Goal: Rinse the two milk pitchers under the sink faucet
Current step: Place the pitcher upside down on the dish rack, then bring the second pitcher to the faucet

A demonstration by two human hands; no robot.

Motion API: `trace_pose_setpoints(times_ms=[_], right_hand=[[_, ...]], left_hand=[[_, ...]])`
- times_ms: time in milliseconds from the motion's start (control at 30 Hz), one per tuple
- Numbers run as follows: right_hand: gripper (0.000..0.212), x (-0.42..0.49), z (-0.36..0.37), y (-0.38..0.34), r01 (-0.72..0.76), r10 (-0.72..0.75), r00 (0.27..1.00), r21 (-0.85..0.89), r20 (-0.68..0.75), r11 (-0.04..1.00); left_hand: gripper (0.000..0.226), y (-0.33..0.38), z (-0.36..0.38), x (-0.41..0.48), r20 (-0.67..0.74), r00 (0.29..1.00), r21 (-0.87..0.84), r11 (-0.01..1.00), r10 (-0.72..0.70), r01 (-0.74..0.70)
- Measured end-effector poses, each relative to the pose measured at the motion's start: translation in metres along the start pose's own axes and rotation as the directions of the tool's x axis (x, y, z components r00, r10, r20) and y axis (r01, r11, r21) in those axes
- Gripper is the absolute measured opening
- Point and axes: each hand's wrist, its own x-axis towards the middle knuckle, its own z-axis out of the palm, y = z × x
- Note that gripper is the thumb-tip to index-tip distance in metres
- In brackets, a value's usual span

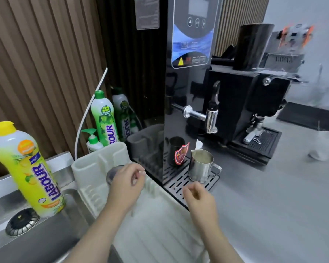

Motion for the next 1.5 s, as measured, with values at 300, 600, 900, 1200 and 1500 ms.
trace_pose_setpoints(times_ms=[300, 600, 900, 1200, 1500], right_hand=[[0.031, 0.073, -0.075, 0.035, -0.080, 0.088, 0.993, 0.106, -0.081, 0.991], [0.022, 0.071, -0.085, 0.034, -0.130, 0.098, 0.988, 0.308, 0.116, 0.942], [0.022, -0.036, -0.041, -0.008, -0.056, -0.074, 0.934, 0.349, 0.350, 0.935], [0.052, -0.178, 0.114, -0.022, -0.187, -0.106, 0.582, 0.259, 0.806, 0.948], [0.043, -0.235, 0.218, -0.061, -0.159, -0.086, 0.430, 0.169, 0.899, 0.973]], left_hand=[[0.037, 0.050, 0.129, 0.025, 0.461, 0.805, -0.310, 0.782, -0.373, 0.540], [0.032, 0.061, 0.126, 0.018, 0.540, 0.803, -0.438, 0.729, -0.254, 0.525], [0.051, 0.035, -0.009, -0.080, 0.328, 0.910, -0.488, 0.779, -0.255, 0.394], [0.040, -0.039, -0.165, -0.248, -0.141, 0.791, -0.409, 0.763, -0.595, 0.501], [0.048, -0.076, -0.253, -0.289, -0.239, 0.689, -0.474, 0.702, -0.684, 0.532]])
